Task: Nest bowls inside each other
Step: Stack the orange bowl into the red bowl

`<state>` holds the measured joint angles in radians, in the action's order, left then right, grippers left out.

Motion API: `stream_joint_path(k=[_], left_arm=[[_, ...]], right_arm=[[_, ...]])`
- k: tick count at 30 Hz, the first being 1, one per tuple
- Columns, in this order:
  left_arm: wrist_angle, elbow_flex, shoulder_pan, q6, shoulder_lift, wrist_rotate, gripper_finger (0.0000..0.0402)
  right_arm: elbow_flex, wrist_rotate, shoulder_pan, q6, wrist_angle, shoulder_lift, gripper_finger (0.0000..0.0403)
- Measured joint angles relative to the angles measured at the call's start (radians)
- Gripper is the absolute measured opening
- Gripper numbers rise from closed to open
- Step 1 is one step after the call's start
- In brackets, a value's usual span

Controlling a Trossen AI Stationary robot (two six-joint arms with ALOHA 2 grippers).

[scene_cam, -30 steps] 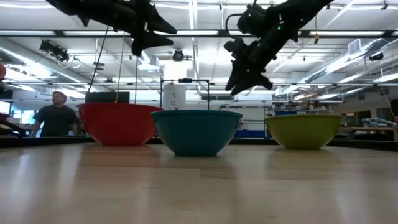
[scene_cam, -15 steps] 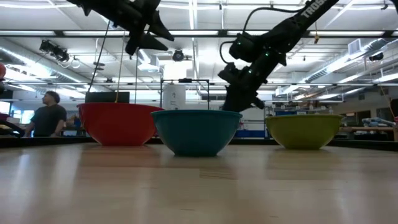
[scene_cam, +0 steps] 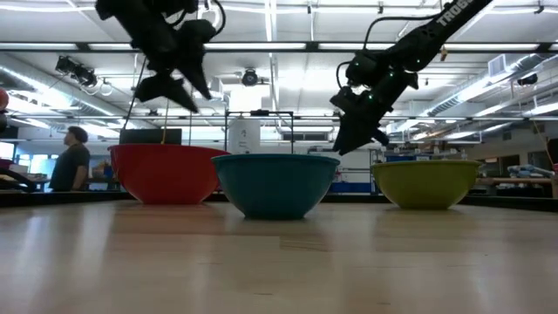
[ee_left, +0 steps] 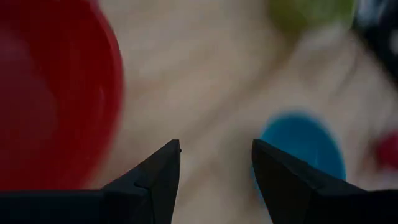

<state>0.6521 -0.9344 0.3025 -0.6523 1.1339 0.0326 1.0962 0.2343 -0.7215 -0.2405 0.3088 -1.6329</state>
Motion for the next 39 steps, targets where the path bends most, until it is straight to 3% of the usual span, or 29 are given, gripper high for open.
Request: stream_joint_path(k=[3,5,15,20,24,32,36,39], left_arm=[[0.147,0.0,-0.083,-0.012,0.0,-0.085,0.0201],[0.214,0.0,-0.145,-0.01,-0.001,-0.155,0.0201],[0.285,0.032,-0.415,0.0,-0.002,-0.394,0.0201],[0.293,0.073,-0.543,-0.04,-0.012,-0.394,0.0201],[0.29,0.078,-0.626,-0.016,-0.011,-0.355,0.0201],[0.295,0.078,-0.676,0.043,-0.011,-0.286,0.0201],[0.296,0.078,-0.676,-0.011,-0.011,-0.284,0.0201],[0.298,0.078,-0.683,-0.106,-0.011,-0.278,0.0201]], right_arm=[[0.0,0.162,0.032,-0.005,0.0,0.0,0.0117],[0.0,0.199,0.081,-0.027,-0.002,0.0,0.0117],[0.0,0.035,0.389,-0.284,-0.174,0.0,0.0117],[0.0,-0.102,0.597,-0.421,-0.281,0.0,0.0117],[0.0,-0.28,0.754,-0.478,-0.309,0.0,0.0116],[0.001,-0.619,0.961,-0.633,-0.383,-0.028,0.0116],[0.006,-0.644,1.011,-0.624,-0.618,-0.137,0.0116],[0.082,-0.618,1.022,-0.64,-0.637,-0.236,0.0116]])
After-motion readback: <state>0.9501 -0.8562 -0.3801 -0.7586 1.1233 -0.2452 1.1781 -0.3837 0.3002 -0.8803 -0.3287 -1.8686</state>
